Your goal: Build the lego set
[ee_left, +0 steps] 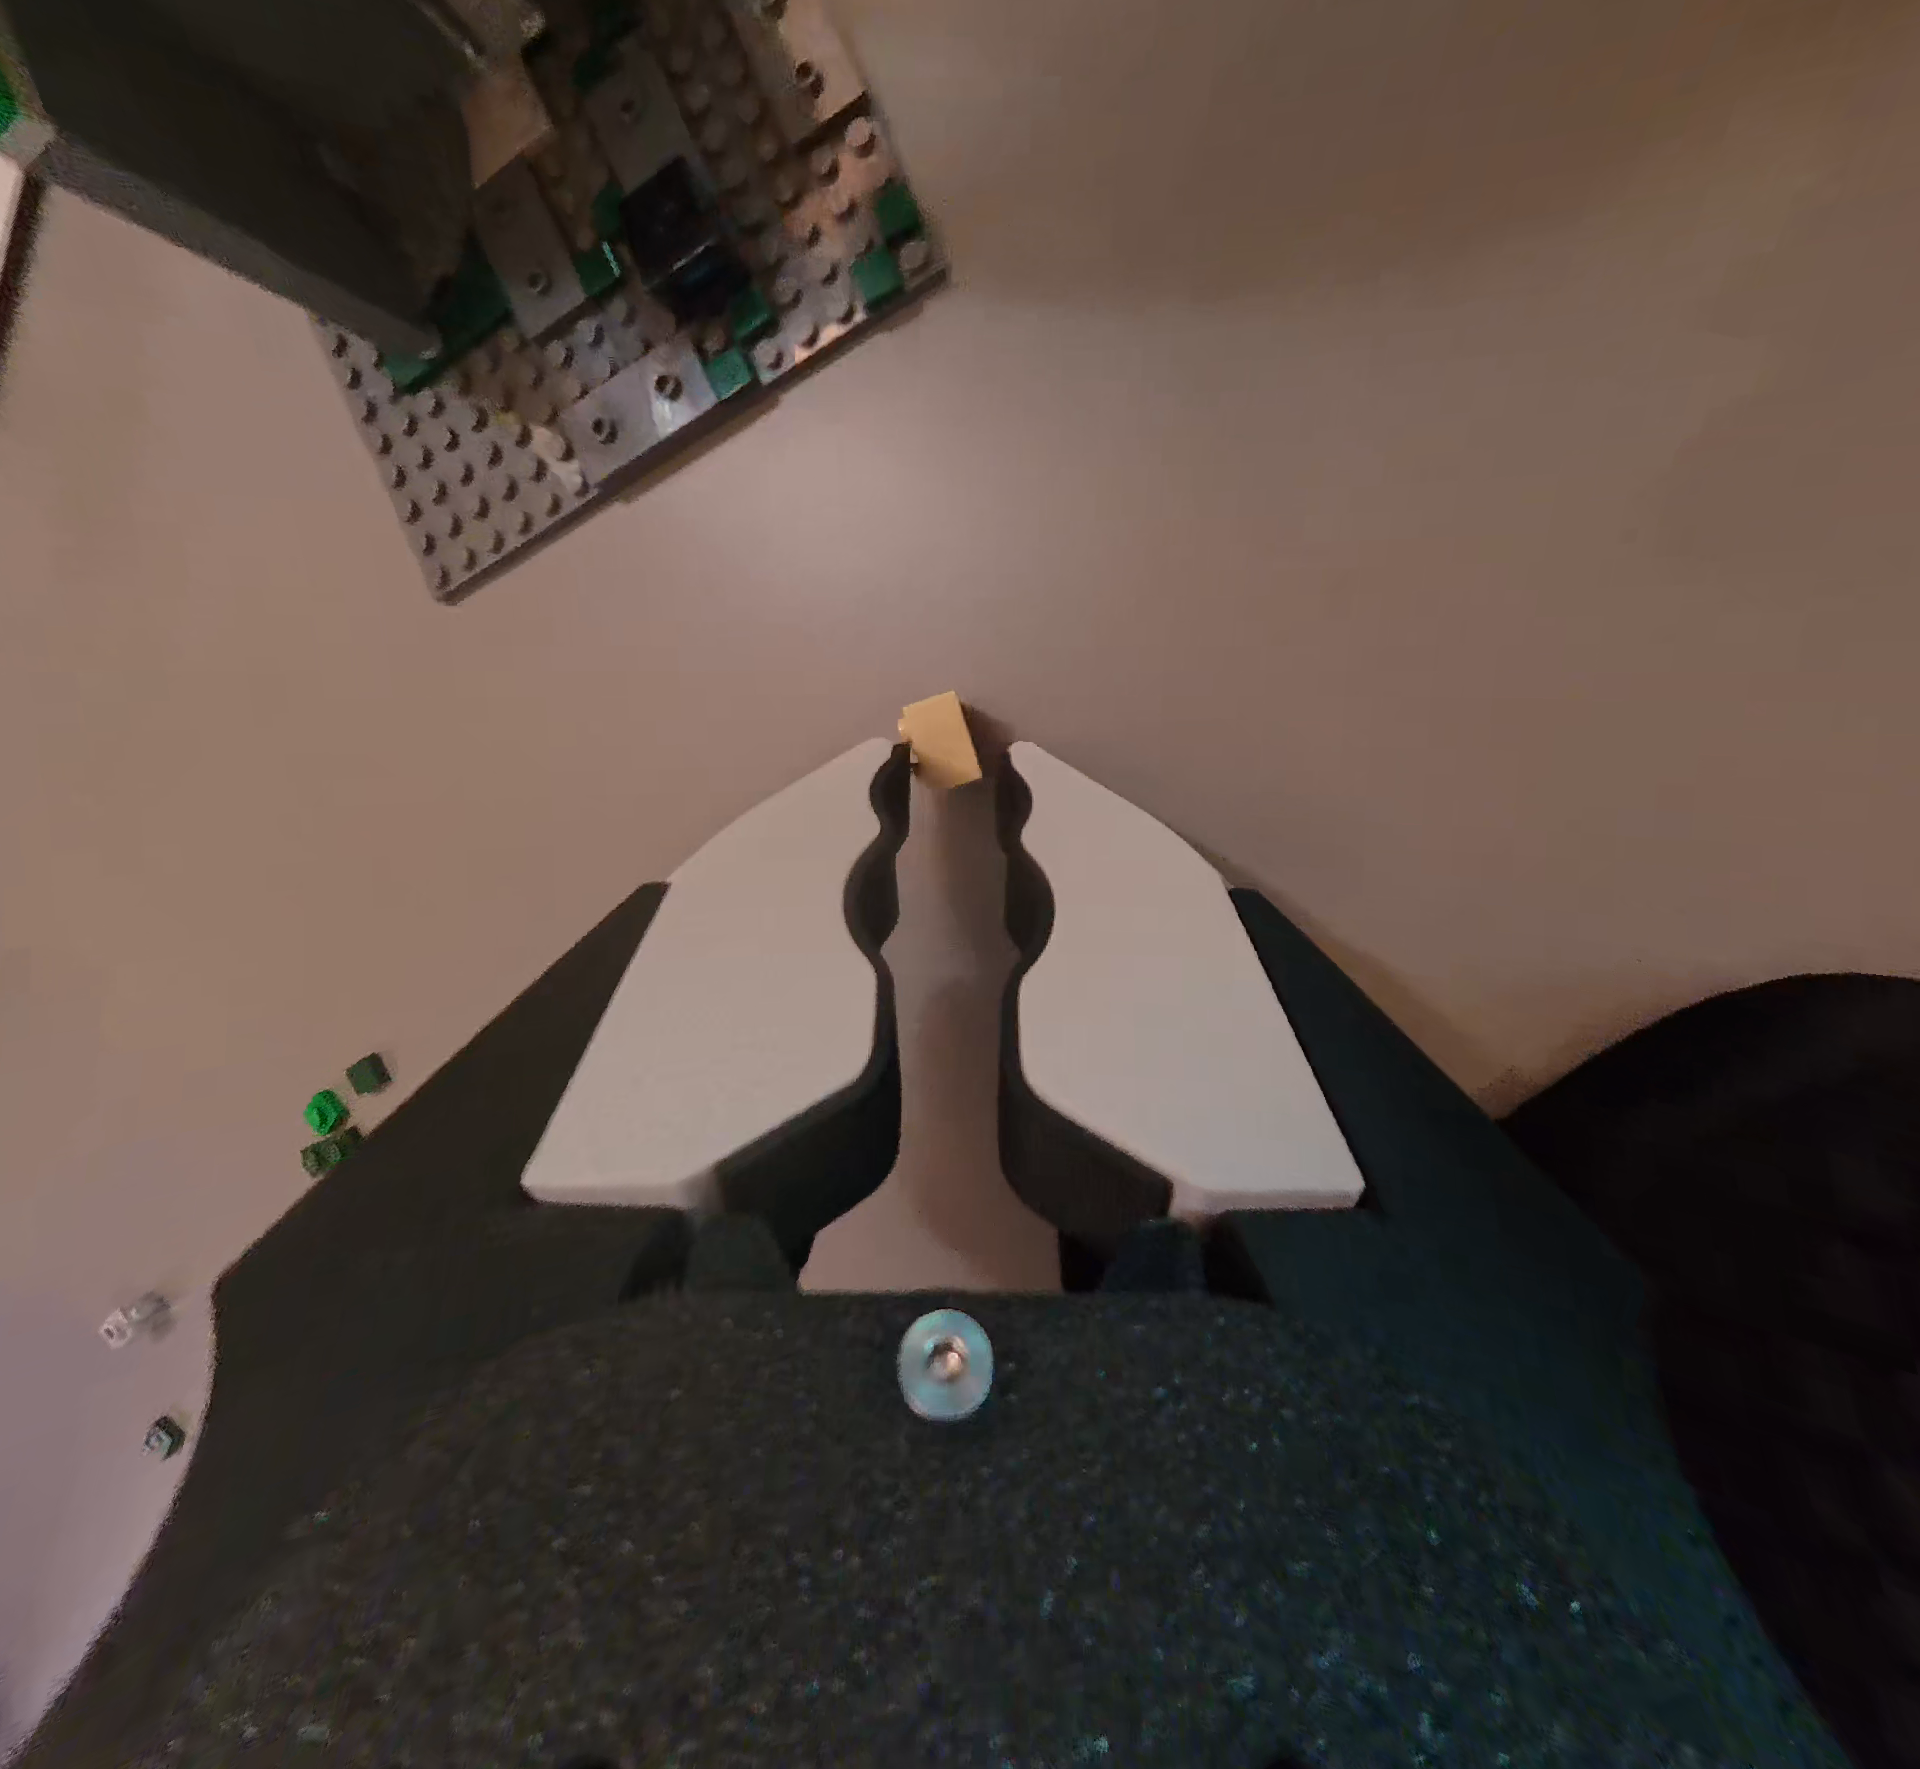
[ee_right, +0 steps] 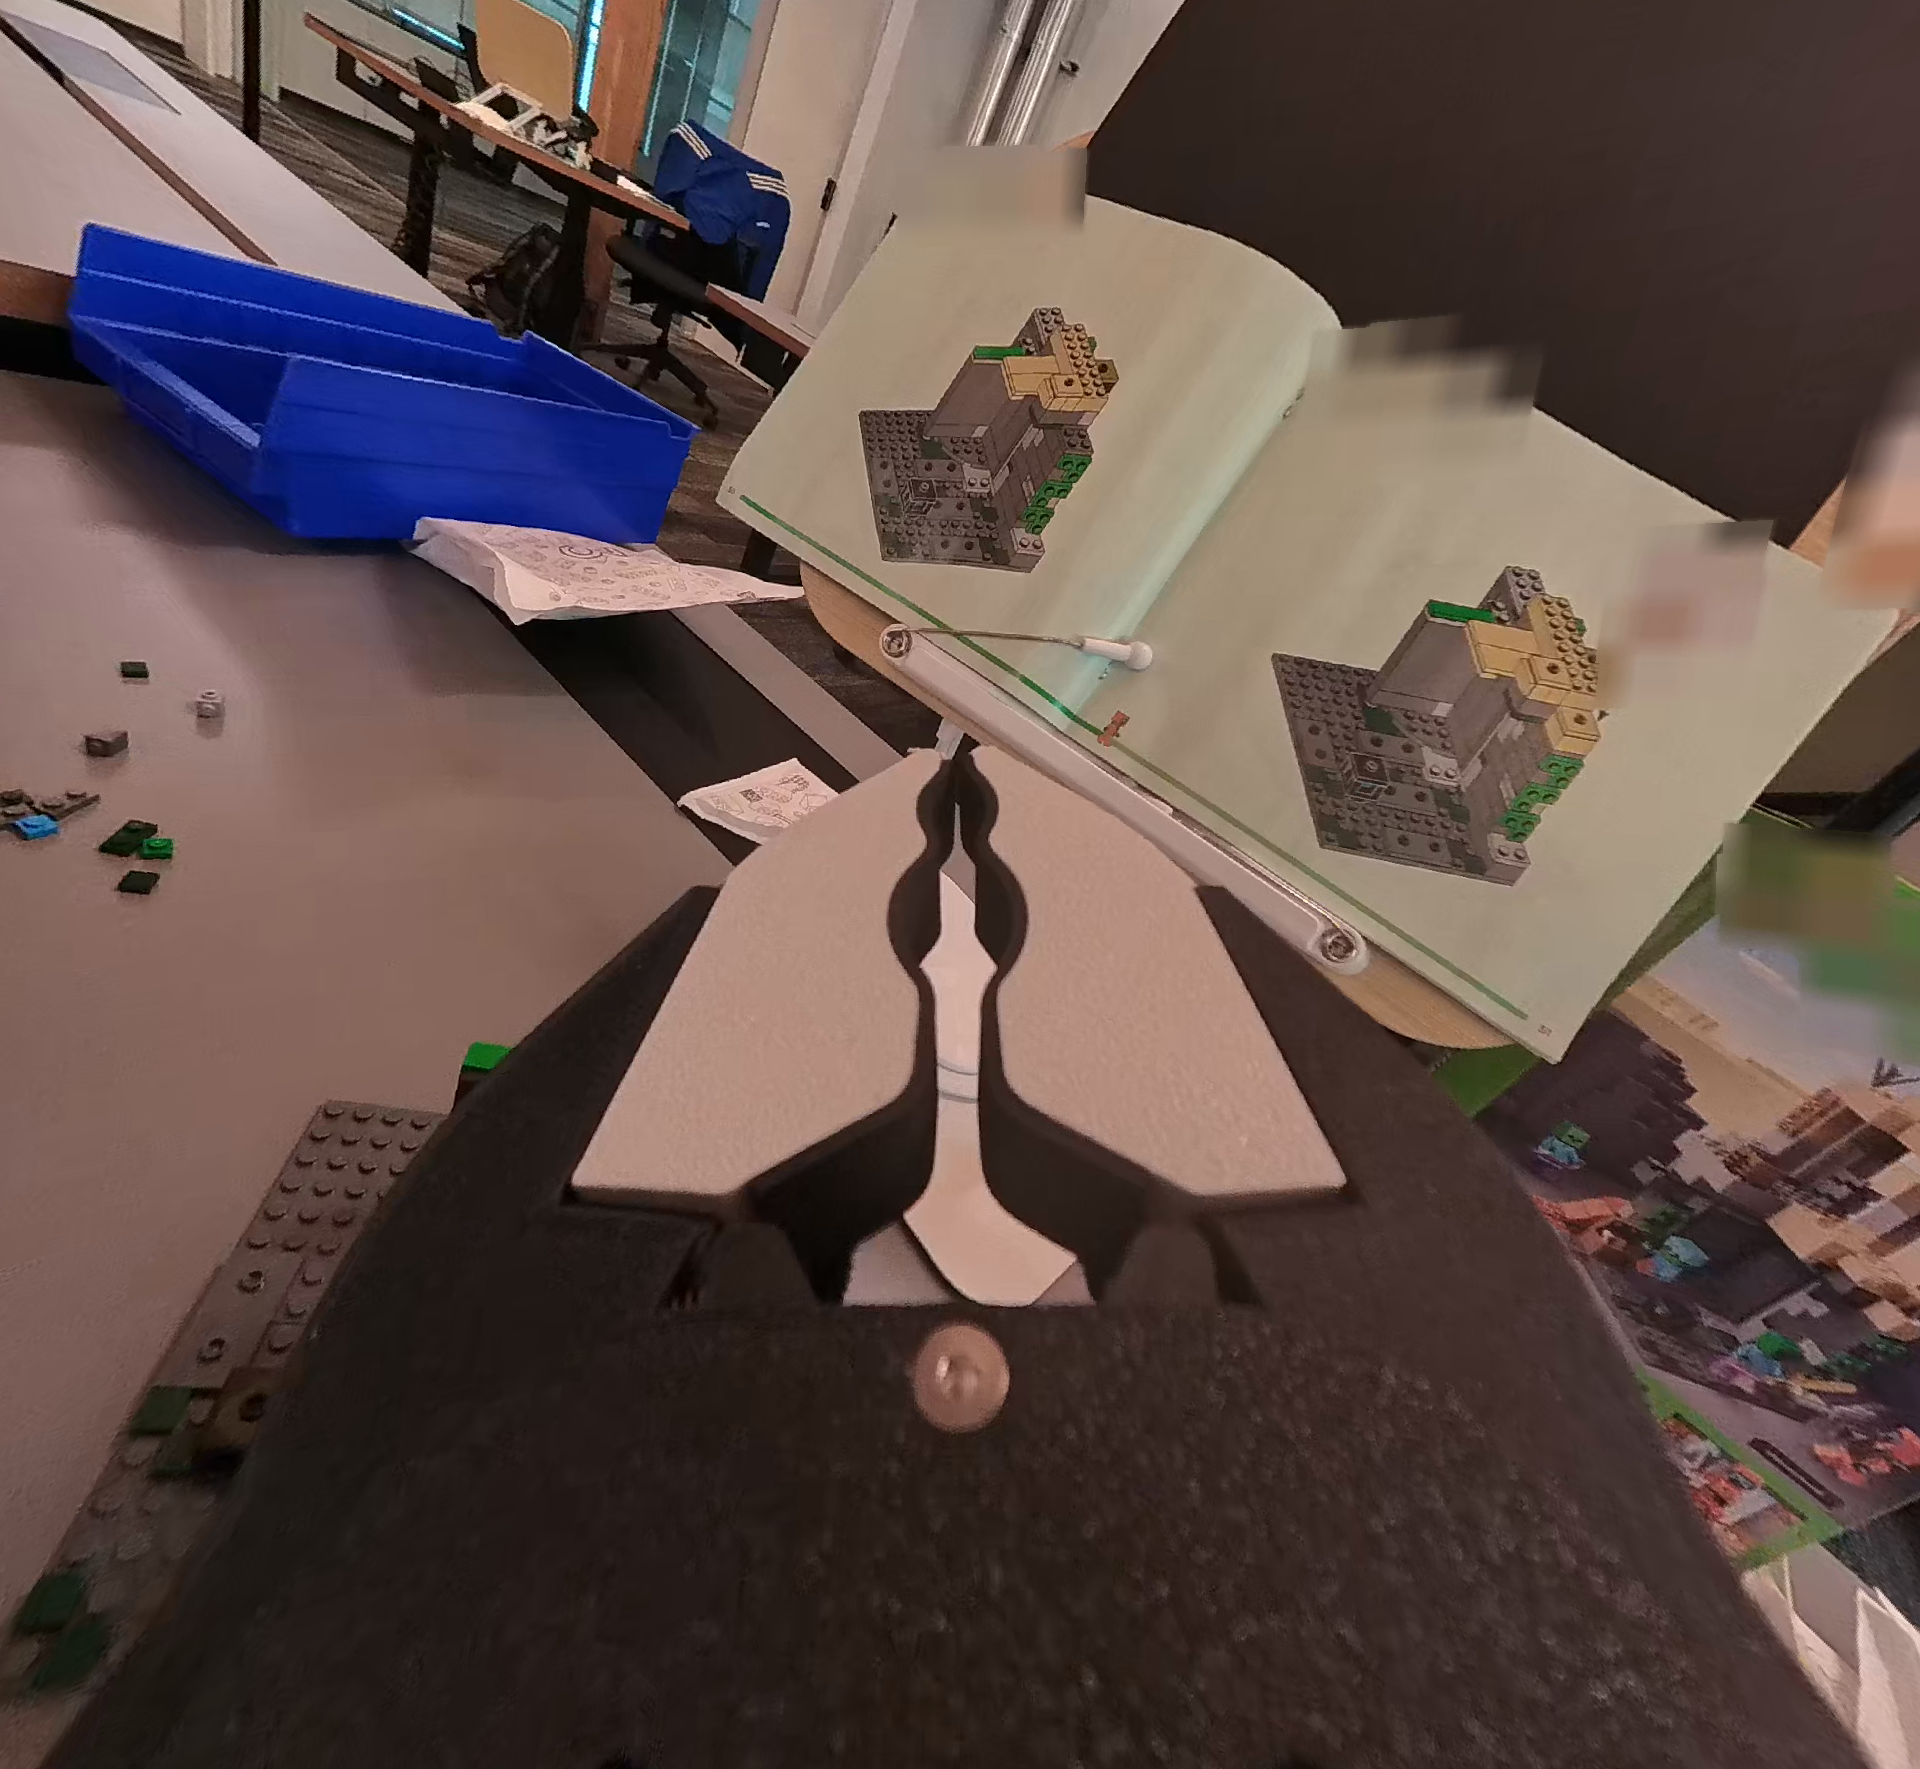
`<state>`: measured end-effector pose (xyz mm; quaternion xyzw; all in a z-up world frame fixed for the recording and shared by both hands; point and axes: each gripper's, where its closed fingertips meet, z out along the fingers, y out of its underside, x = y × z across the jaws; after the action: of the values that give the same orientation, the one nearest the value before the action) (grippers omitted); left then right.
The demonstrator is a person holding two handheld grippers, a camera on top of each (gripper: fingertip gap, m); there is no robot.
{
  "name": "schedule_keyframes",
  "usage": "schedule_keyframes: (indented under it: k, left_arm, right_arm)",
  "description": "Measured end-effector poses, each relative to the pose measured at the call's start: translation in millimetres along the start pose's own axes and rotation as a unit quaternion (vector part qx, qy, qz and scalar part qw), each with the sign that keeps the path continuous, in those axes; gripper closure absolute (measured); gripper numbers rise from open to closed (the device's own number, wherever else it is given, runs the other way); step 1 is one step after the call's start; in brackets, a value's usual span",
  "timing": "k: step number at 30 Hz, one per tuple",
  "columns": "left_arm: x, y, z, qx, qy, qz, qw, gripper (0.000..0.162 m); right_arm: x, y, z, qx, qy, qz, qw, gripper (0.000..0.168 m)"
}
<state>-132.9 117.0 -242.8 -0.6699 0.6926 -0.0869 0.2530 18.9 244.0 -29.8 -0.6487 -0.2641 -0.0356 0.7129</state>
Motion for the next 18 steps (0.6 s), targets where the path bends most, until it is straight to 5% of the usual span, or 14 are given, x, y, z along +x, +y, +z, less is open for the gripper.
schedule_keyframes:
  k: [18]
  left_arm:
    - [18.8,-3.5,4.8,0.0,0.046,-0.071,0.996,0.142]
  right_arm:
    - [2.1,-9.5,-4.4,0.012,0.002,0.001,1.0,0.168]
